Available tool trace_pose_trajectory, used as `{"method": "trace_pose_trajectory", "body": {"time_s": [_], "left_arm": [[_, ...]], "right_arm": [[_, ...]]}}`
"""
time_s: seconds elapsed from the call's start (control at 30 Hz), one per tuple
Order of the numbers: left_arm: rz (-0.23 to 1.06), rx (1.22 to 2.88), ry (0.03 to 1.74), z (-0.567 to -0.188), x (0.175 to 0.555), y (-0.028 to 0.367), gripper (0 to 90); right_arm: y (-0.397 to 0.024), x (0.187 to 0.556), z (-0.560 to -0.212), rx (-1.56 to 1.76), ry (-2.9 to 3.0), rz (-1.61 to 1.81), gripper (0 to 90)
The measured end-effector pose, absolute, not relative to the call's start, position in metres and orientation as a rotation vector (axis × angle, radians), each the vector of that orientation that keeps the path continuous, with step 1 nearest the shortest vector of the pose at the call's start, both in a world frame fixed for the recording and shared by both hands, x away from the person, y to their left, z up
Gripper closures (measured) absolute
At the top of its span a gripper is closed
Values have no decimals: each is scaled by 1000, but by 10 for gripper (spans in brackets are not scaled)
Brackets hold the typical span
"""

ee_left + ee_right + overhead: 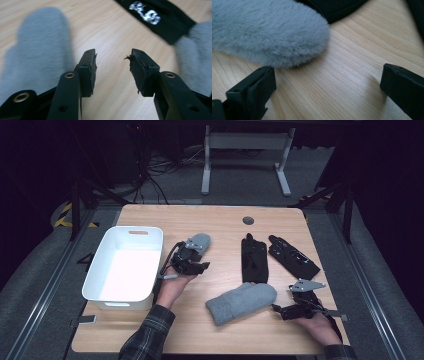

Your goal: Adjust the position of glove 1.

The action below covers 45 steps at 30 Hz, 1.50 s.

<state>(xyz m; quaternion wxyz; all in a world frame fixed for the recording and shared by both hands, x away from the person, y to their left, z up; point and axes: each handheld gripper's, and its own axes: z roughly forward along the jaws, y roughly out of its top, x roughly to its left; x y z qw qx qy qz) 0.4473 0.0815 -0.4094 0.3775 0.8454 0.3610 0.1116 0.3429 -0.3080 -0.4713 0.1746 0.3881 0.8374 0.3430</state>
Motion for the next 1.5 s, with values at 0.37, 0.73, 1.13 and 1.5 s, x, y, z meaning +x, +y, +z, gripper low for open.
{"method": "trace_pose_trajectory", "body": {"time_s": [0.37,0.73,1.13,1.5], "left_arm": [[387,2163,1058,-423,471,88,508],[392,2218,1126,-446,483,81,559],[368,2217,1143,-450,484,82,852],[272,2142,1112,-434,475,82,871]], "right_arm": [[-308,343,-471,1097,2375,973,6],[-308,343,-471,1095,2376,974,6],[-308,343,-471,1095,2377,974,6],[-308,343,-471,1095,2376,974,7]]}}
